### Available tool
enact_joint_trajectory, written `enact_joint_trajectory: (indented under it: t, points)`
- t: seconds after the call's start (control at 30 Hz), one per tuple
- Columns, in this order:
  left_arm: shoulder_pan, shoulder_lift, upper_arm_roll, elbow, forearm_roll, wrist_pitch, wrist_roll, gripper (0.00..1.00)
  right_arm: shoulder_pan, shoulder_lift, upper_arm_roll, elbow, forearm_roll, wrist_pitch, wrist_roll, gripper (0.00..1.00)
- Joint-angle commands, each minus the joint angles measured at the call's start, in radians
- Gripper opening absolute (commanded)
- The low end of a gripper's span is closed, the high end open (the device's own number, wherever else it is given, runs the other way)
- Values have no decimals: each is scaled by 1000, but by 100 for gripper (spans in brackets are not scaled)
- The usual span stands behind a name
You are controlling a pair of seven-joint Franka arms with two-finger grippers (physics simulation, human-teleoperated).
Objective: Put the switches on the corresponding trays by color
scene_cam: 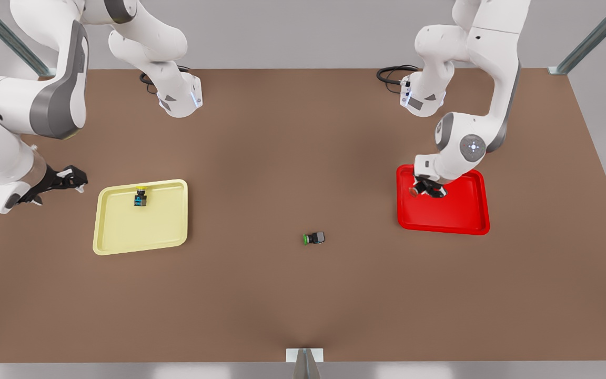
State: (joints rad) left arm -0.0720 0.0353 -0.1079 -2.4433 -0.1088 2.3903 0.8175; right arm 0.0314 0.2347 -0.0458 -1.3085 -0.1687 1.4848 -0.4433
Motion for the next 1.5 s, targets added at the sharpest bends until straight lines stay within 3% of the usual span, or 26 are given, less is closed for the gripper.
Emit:
enact_joint_trajectory:
  t: [0.0,0.13,0.17,0.2,0.57,0.73,0.83,0.9,1.0,1.07,1.47]
  points:
    - [8,0,-1,0,-6,-2,3,53,-1,0,1,0,0,0,0,100]
    - [60,3,-1,-6,-3,-10,19,54,1,6,0,0,0,3,0,100]
    - [70,5,-1,-8,3,-19,17,71,-1,9,0,2,-2,5,0,100]
    - [75,6,-1,-6,8,-20,14,100,-1,11,0,0,-2,5,0,100]
    - [69,1,-4,36,9,-62,-1,100,-1,15,0,2,-2,5,0,100]
    - [66,-120,-76,394,8,-582,-837,100,-2,6,1,3,0,2,14,100]
    - [35,-107,-73,454,75,-654,-1008,100,-11,5,0,3,5,0,17,100]
    - [-147,-71,99,556,92,-775,-1011,100,-10,5,1,3,5,-1,17,100]
    - [-85,9,106,788,144,-870,-1052,100,-10,5,1,3,5,-1,14,100]
    - [-65,21,185,846,156,-876,-1032,100,-10,6,1,3,3,-1,14,100]
    - [-35,57,179,871,150,-876,-971,100,-10,9,1,2,3,0,11,100]
